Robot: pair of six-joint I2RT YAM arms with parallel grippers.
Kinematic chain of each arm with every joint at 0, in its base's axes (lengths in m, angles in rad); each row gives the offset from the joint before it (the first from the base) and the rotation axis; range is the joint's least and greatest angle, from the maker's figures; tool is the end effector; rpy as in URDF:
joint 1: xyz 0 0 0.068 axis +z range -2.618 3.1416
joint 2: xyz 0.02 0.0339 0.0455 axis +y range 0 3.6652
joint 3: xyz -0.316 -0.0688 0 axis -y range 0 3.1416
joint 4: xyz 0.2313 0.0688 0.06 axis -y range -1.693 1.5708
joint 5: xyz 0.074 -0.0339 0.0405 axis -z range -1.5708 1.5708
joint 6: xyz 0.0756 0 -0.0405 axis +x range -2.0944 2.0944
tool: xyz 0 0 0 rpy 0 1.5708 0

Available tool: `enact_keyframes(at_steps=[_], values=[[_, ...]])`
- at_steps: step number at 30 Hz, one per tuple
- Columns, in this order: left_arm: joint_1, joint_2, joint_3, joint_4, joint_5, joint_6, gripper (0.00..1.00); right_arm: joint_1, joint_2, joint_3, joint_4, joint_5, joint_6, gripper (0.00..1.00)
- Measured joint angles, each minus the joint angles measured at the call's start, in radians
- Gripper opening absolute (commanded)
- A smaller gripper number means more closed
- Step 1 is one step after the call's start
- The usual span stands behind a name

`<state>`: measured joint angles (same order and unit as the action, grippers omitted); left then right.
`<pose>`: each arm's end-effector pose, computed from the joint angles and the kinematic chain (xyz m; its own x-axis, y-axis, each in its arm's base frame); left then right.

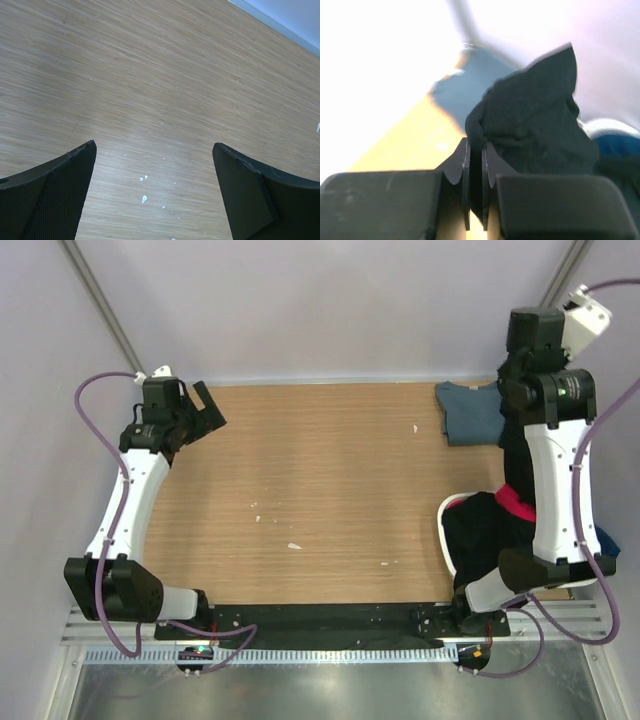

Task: Fold and stack the t-shirts
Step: Grab the tshirt from the pile, then move the tshirt to the center of the board

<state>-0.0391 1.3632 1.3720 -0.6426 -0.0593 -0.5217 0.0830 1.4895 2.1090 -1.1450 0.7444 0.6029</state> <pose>0.3060 -0.0075 0.3962 -0.5087 -0.4780 -0.7161 -0.3024 0.8779 -0.3711 0.2633 -0.0295 0.5466 -0.1152 0.4089 -0.9053 0.7144 0.6673 0.2106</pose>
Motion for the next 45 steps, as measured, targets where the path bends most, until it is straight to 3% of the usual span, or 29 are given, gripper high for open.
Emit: enact_keyframes(at_steps=[6, 12, 20, 24, 27, 31, 32, 34, 35, 36, 39, 40, 45], values=[[0.0, -0.026, 0.0, -0.003, -0.004, 0.007, 1.0, 0.22, 0.104, 0.089, 0.278, -0.12, -0.261, 0.01], [0.0, -0.075, -0.008, 0.004, -0.006, 0.007, 1.0, 0.439, 0.354, 0.395, 0.569, -0.285, -0.482, 0.01], [0.0, -0.087, -0.01, 0.009, 0.017, 0.011, 1.0, 0.525, 0.391, 0.423, 0.852, -0.464, -0.596, 0.01], [0.0, -0.107, -0.003, 0.001, 0.004, 0.026, 1.0, 0.564, 0.368, 0.346, 0.912, -0.594, -0.534, 0.01], [0.0, -0.137, 0.007, -0.008, -0.021, 0.035, 1.0, 0.581, 0.304, 0.129, 0.945, -0.705, -0.468, 0.01], [0.0, -0.19, 0.007, -0.036, -0.055, 0.043, 1.0, 0.585, 0.296, -0.106, 0.86, -0.81, -0.44, 0.01], [0.0, -0.203, 0.004, -0.041, -0.061, 0.044, 1.0, 0.591, 0.304, -0.168, 0.819, -0.83, -0.442, 0.04], [0.0, -0.229, -0.014, -0.052, -0.071, 0.045, 1.0, 0.597, 0.319, -0.299, 0.752, -0.843, -0.451, 0.18], [0.0, -0.238, -0.027, -0.058, -0.072, 0.045, 1.0, 0.603, 0.324, -0.37, 0.714, -0.845, -0.455, 0.28], [0.0, -0.244, -0.042, -0.066, -0.076, 0.042, 1.0, 0.609, 0.325, -0.445, 0.682, -0.843, -0.464, 0.47], [0.0, -0.24, -0.093, -0.09, -0.086, 0.017, 1.0, 0.621, 0.34, -0.581, 0.551, -0.806, -0.487, 0.86], [0.0, -0.233, -0.111, -0.105, -0.093, -0.003, 1.0, 0.623, 0.342, -0.599, 0.502, -0.776, -0.5, 0.92], [0.0, -0.185, -0.211, -0.195, -0.152, -0.131, 0.99, 0.582, 0.341, -0.541, 0.364, -0.681, -0.481, 0.93]])
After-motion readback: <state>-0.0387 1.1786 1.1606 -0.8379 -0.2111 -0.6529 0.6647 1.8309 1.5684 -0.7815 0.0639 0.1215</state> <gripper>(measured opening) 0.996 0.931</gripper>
